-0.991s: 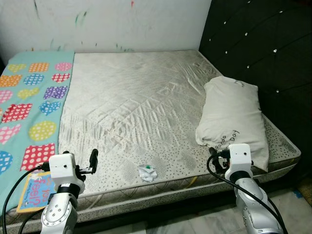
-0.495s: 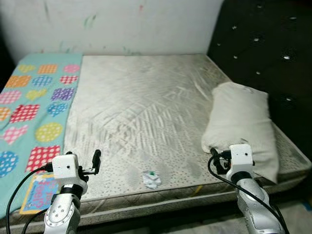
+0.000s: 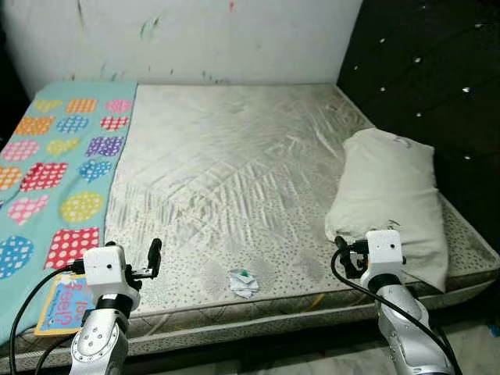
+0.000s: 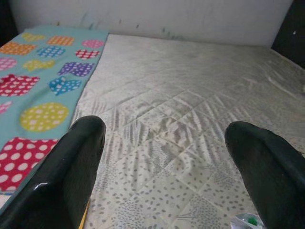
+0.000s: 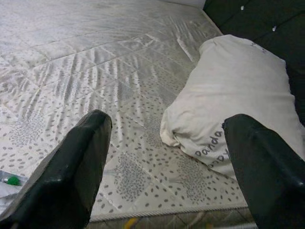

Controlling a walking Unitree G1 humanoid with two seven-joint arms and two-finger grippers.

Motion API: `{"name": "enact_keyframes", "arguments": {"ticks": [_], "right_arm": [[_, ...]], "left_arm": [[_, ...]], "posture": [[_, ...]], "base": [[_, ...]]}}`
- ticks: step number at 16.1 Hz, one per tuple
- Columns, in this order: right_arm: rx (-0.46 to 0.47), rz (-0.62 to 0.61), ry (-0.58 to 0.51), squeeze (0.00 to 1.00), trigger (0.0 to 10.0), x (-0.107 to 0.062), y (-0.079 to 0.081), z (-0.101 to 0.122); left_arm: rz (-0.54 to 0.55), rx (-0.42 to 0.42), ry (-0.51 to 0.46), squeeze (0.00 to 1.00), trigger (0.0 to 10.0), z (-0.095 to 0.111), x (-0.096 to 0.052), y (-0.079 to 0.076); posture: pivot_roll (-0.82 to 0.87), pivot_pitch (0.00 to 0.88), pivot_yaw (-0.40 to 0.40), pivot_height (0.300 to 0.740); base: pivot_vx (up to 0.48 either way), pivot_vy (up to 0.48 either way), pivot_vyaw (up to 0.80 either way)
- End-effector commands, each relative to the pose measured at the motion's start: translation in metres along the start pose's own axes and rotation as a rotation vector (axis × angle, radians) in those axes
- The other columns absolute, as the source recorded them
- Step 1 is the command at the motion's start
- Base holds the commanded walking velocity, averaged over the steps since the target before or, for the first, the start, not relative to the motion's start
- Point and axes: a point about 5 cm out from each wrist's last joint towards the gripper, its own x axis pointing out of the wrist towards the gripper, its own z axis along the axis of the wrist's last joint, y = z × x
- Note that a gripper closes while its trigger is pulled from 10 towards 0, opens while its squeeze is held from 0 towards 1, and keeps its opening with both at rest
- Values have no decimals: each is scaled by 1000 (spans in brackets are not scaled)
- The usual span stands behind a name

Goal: Clean up the room

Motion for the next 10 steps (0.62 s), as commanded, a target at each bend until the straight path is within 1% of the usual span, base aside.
{"name": "enact_keyframes", "arguments": {"ticks": [1, 10], "right_arm": [[1, -4, -7, 0, 10000, 2, -2, 3], [2, -5, -7, 0, 10000, 2, -2, 2]], "left_arm": [[-16, 13, -10, 0, 10000, 3, 2, -2], [-30, 9, -23, 0, 10000, 5, 3, -6]], "posture": [[-39, 0, -59, 740], [-41, 0, -56, 740]], "base": [[240, 0, 0], [276, 0, 0]]}}
